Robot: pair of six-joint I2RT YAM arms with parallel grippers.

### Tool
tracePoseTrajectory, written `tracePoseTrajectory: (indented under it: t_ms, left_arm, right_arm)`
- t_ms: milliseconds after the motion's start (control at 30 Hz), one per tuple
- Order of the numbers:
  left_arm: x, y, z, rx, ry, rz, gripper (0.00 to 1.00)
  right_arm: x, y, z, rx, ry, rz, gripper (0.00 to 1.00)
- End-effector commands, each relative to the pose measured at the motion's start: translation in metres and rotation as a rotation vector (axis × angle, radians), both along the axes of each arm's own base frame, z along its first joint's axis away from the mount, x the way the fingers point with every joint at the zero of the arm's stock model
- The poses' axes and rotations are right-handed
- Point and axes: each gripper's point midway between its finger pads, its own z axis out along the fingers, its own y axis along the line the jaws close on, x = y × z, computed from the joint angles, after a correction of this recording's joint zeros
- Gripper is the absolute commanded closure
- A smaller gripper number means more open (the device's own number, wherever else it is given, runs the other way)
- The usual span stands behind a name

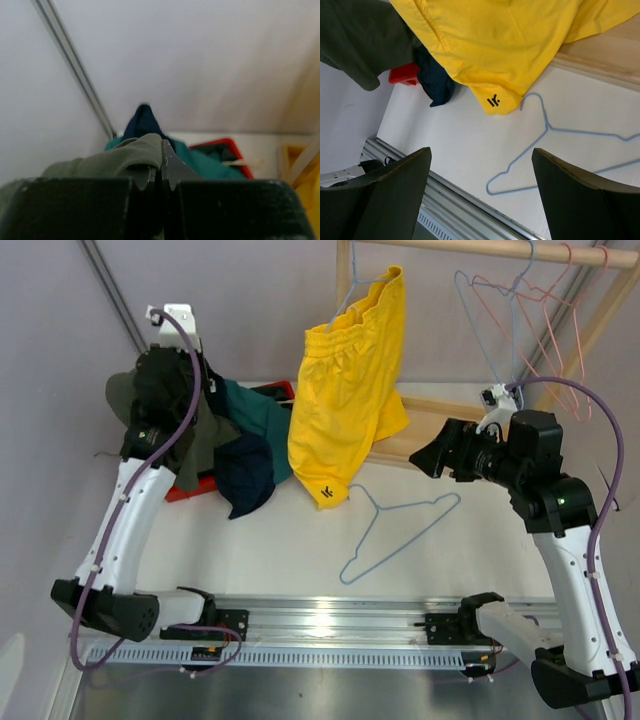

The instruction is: Remove the shorts from the hanger

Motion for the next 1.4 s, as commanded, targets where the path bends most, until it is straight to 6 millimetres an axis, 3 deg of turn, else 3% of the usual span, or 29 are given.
tracePoseTrajectory:
  t_ms: [0,67,167,200,233,267,300,367,400,433,467,500,600,633,667,733,767,867,1033,1267,1300,1333,1367]
  left_arm:
    - [0.031,0.013,-0.046,-0.113,0.009,0.004,0.95]
    - [0.057,0.029,-0.093,-0.186,0.084,0.026,0.96]
    - [0.081,0.037,-0.121,-0.248,0.167,0.035,0.99]
    - [0.095,0.037,-0.133,-0.260,0.202,0.039,0.94]
    - [0.101,0.036,-0.141,-0.271,0.233,0.038,0.86]
    - [0.104,0.031,-0.137,-0.303,0.250,0.024,0.73]
    - [0.109,0.029,-0.150,-0.317,0.287,0.024,0.43]
    - [0.106,0.023,-0.155,-0.365,0.306,0.013,0.25]
    - [0.103,0.021,-0.160,-0.375,0.309,0.004,0.02]
    - [0.093,0.019,-0.143,-0.389,0.263,-0.017,0.01]
    - [0.086,0.015,-0.150,-0.402,0.272,-0.028,0.01]
    - [0.080,0.015,-0.153,-0.405,0.266,-0.030,0.01]
    - [0.053,0.007,-0.133,-0.410,0.219,-0.065,0.01]
    - [0.044,0.006,-0.143,-0.408,0.239,-0.061,0.01]
    - [0.031,0.005,-0.127,-0.410,0.202,-0.072,0.01]
    - [0.017,0.004,-0.131,-0.415,0.211,-0.081,0.01]
    - [0.006,0.002,-0.118,-0.423,0.181,-0.098,0.01]
    - [-0.019,-0.005,-0.114,-0.437,0.180,-0.146,0.01]
    - [-0.056,-0.016,-0.104,-0.441,0.160,-0.228,0.00]
    - [-0.091,-0.030,-0.115,-0.453,0.179,-0.324,0.01]
    - [-0.094,-0.030,-0.124,-0.457,0.194,-0.325,0.01]
    - [-0.102,-0.031,-0.118,-0.455,0.171,-0.335,0.01]
    - [-0.104,-0.034,-0.129,-0.464,0.190,-0.348,0.01]
  right_arm:
    - [0.001,0.005,0.001,0.025,-0.018,0.019,0.11]
    - [0.000,0.006,-0.002,0.027,-0.012,0.022,0.11]
    - [-0.004,0.006,-0.003,0.026,-0.007,0.030,0.11]
    - [-0.006,0.007,-0.003,0.024,-0.006,0.038,0.11]
    - [-0.009,0.008,-0.002,0.026,-0.012,0.054,0.10]
    - [-0.010,0.009,-0.004,0.024,-0.010,0.065,0.09]
    - [-0.013,0.012,-0.006,0.025,-0.004,0.087,0.06]
    - [-0.014,0.019,-0.027,0.010,0.048,0.129,0.03]
    - [-0.013,0.023,-0.037,-0.004,0.069,0.142,0.03]
    - [-0.017,0.033,-0.049,-0.027,0.095,0.180,0.02]
    - [-0.010,0.032,-0.075,-0.086,0.150,0.149,0.02]
    - [-0.009,0.034,-0.088,-0.118,0.180,0.145,0.02]
    - [-0.009,0.045,-0.127,-0.173,0.277,0.137,0.02]
    - [-0.008,0.046,-0.134,-0.174,0.289,0.129,0.02]
    - [-0.009,0.046,-0.150,-0.173,0.337,0.103,0.02]
    - [-0.003,0.046,-0.161,-0.173,0.343,0.065,0.02]
    - [-0.004,0.049,-0.167,-0.173,0.353,0.065,0.02]
    - [0.001,0.056,-0.193,-0.214,0.382,0.037,0.02]
    - [0.030,0.049,-0.233,-0.328,0.422,-0.074,0.03]
    - [0.057,0.060,-0.264,-0.372,0.446,-0.173,0.04]
    - [0.063,0.061,-0.266,-0.380,0.431,-0.194,0.04]
    - [0.065,0.065,-0.268,-0.383,0.425,-0.198,0.04]
    - [0.071,0.067,-0.273,-0.386,0.426,-0.227,0.05]
